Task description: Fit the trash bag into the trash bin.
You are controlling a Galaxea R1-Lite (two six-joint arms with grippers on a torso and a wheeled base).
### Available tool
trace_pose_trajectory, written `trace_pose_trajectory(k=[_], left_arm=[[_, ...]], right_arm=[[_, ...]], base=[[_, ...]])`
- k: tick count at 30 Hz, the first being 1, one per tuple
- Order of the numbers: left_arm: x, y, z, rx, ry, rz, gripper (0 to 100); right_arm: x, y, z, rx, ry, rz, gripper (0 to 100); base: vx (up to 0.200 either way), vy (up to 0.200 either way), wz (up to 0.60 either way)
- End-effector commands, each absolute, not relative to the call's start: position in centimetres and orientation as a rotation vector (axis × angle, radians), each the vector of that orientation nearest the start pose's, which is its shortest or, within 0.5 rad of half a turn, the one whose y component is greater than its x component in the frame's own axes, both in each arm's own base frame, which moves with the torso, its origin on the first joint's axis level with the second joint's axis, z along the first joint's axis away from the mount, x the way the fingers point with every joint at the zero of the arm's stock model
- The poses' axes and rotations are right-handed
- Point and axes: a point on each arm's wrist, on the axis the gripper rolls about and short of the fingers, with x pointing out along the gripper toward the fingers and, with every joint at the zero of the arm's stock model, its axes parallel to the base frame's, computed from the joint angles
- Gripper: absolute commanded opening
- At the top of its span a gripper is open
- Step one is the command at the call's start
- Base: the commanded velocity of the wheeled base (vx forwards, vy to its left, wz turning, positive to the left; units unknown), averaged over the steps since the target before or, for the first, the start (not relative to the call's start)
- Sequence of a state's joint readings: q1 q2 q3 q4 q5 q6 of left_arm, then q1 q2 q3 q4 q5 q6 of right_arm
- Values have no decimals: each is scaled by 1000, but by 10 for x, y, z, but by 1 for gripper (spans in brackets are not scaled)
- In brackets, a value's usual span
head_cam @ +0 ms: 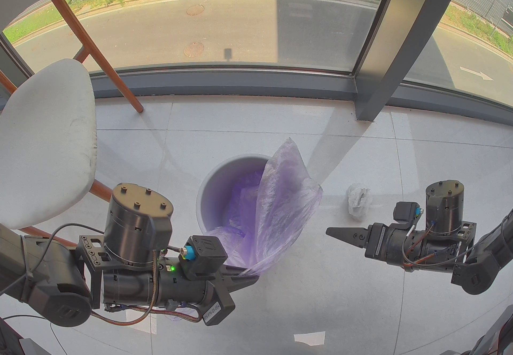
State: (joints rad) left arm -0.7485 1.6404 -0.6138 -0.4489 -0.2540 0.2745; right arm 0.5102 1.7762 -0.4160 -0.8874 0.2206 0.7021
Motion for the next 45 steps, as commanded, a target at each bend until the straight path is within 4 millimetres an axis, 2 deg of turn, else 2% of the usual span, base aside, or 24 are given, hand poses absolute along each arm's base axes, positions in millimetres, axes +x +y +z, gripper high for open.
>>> trace_pose_trajectory(k=[1, 4, 8, 16, 19, 22, 27, 33, 39, 41, 45], left_arm=[[188, -180, 135, 386, 441, -1043, 0], [188, -180, 135, 386, 441, -1043, 0], [188, -180, 136, 386, 439, -1043, 0], [189, -180, 137, 385, 436, -1043, 0], [189, -180, 137, 384, 435, -1045, 0], [189, -180, 137, 384, 435, -1045, 0], [191, -182, 140, 378, 421, -1042, 0], [190, -181, 139, 359, 437, -1035, 0], [189, -181, 137, 360, 444, -1034, 0], [189, -181, 136, 360, 450, -1036, 0], [191, -182, 136, 358, 448, -1036, 0]], right_arm=[[220, 141, 99, 585, 695, 568, 100], [220, 150, 98, 580, 705, 596, 100], [229, 162, 97, 577, 701, 610, 100], [255, 179, 93, 583, 682, 615, 100], [265, 188, 101, 623, 657, 627, 100], [266, 197, 107, 673, 655, 638, 100], [264, 206, 104, 685, 676, 650, 100], [264, 199, 108, 693, 650, 619, 100], [256, 171, 121, 709, 611, 580, 100], [246, 163, 114, 702, 643, 561, 100], [226, 154, 85, 641, 743, 529, 100]], base=[[0, 0, 0], [0, 0, 0], [0, 0, 0], [0, 0, 0], [0, 0, 0], [0, 0, 0], [0, 0, 0], [0, 0, 0], [0, 0, 0], [0, 0, 0], [0, 0, 0]])
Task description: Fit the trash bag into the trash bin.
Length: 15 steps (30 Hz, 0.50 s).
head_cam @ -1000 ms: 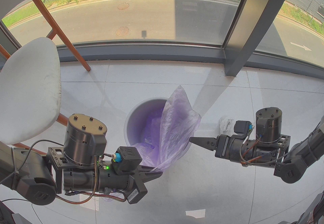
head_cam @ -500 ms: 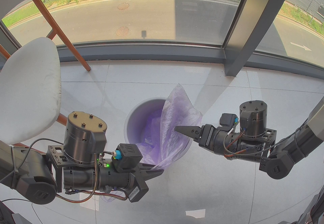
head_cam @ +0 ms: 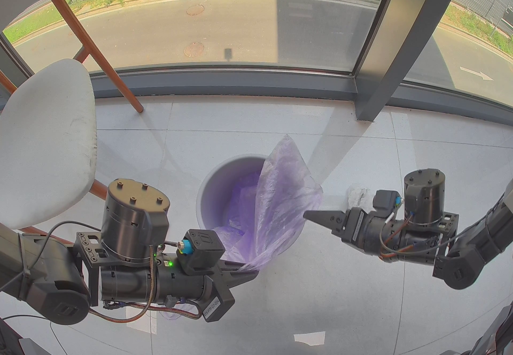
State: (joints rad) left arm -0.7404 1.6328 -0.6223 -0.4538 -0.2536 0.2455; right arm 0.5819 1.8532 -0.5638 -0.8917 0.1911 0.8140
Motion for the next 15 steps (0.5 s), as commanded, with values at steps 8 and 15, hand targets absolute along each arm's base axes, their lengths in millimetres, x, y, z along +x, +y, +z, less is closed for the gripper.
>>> trace_pose_trajectory(k=[8, 15], left_arm=[[190, -182, 135, 359, 453, -1036, 0], [190, -182, 135, 340, 460, -1029, 0]], right_arm=[[239, 162, 64, 666, 636, 574, 100], [232, 159, 58, 694, 619, 607, 100]], base=[[0, 0, 0], [0, 0, 0]])
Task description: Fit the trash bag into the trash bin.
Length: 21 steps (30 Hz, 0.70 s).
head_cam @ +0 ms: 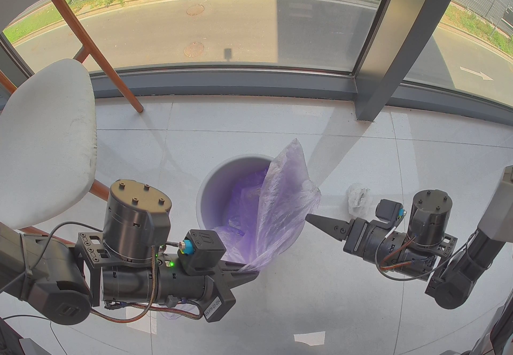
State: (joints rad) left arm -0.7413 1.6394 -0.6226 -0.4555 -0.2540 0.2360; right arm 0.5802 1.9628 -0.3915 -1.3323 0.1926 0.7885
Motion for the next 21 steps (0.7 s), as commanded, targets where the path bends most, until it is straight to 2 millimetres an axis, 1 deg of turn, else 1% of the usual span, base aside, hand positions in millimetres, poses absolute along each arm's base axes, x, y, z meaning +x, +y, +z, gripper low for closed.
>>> trace_pose_trajectory(k=[1, 3, 4, 7, 13, 16, 19, 21], left_arm=[[190, -182, 135, 339, 461, -1028, 0], [191, -182, 136, 337, 459, -1028, 0], [191, -182, 136, 333, 461, -1025, 0], [191, -183, 137, 326, 459, -1023, 0], [191, -183, 137, 326, 458, -1023, 0], [191, -183, 137, 326, 458, -1023, 0], [191, -183, 137, 326, 458, -1023, 0], [191, -183, 137, 326, 459, -1023, 0]], right_arm=[[229, 159, 61, 700, 623, 621, 100], [217, 157, 64, 717, 645, 664, 100], [211, 153, 61, 722, 672, 668, 100], [207, 150, 56, 713, 686, 663, 100], [217, 154, 42, 725, 665, 661, 100], [225, 160, 34, 727, 657, 664, 100], [235, 165, 32, 733, 632, 662, 100], [243, 170, 34, 743, 597, 663, 100]], base=[[0, 0, 0], [0, 0, 0], [0, 0, 0], [0, 0, 0], [0, 0, 0], [0, 0, 0], [0, 0, 0], [0, 0, 0]])
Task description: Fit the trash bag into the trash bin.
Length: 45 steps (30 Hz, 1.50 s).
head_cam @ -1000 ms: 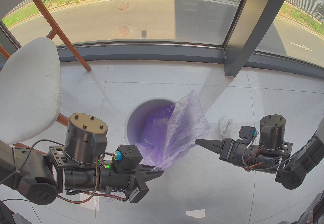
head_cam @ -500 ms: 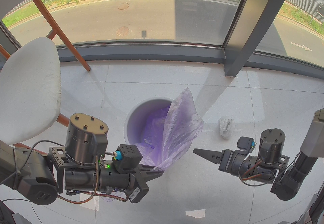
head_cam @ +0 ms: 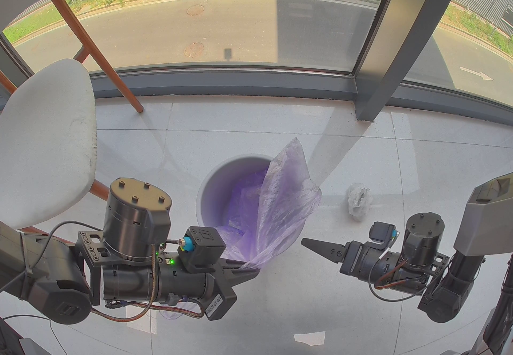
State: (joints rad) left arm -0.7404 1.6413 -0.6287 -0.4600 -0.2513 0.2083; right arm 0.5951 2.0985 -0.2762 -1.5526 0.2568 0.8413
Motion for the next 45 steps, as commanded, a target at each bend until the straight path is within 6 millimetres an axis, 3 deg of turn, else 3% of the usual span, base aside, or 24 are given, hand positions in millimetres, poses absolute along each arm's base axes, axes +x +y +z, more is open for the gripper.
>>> trace_pose_trajectory(k=[1, 6, 21, 33, 45], left_arm=[[191, -183, 137, 326, 459, -1023, 0], [191, -182, 137, 327, 461, -1023, 0], [191, -182, 137, 325, 460, -1024, 0], [191, -182, 138, 324, 457, -1024, 0], [192, -182, 139, 304, 459, -1013, 0]], right_arm=[[247, 172, 36, 750, 581, 663, 100], [256, 176, 45, 794, 539, 677, 100], [251, 173, 66, 826, 498, 728, 100], [260, 169, 66, 831, 477, 709, 100], [265, 175, 50, 822, 511, 685, 100]], base=[[0, 0, 0], [0, 0, 0], [0, 0, 0], [0, 0, 0], [0, 0, 0]])
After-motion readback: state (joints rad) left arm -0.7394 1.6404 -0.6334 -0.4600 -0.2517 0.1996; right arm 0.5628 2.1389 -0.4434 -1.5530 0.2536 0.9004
